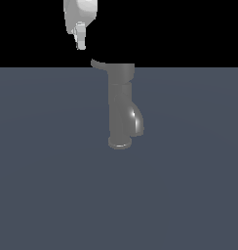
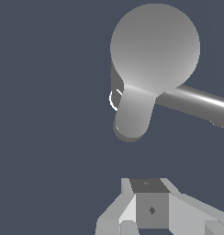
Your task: Turn on the faucet by rotating a designated handle.
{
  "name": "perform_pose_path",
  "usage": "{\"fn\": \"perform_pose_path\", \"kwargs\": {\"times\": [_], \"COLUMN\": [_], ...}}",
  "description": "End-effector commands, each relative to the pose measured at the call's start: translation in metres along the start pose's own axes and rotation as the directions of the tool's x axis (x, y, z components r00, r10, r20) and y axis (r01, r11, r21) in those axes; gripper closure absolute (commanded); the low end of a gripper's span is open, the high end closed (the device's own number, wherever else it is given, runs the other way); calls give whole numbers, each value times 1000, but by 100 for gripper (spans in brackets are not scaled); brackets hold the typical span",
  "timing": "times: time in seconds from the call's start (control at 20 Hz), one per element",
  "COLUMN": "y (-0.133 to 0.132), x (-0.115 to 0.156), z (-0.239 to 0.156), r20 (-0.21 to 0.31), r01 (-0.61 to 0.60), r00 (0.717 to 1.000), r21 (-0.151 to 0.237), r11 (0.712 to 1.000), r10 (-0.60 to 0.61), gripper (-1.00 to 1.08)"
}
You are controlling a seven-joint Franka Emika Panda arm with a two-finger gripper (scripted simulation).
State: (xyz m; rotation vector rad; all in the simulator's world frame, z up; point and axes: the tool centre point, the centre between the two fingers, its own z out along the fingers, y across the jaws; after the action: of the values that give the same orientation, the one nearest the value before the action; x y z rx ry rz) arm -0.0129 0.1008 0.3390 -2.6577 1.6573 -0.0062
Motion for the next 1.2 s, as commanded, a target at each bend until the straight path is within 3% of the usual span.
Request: {"fn": "perform_pose_path", "kwargs": {"times": [0.0, 0.6, 1.15], "y": [-11, -47, -53], "x": [10, 51, 61], "z": [8, 36, 41], "r20": [-1, -5, -5], "r01": [-59, -269, -313], "r00": [998, 963, 950], "r21": [-1, -8, -9], "r11": [998, 963, 950], "r10": [59, 269, 313], "gripper": [108, 108, 108]}}
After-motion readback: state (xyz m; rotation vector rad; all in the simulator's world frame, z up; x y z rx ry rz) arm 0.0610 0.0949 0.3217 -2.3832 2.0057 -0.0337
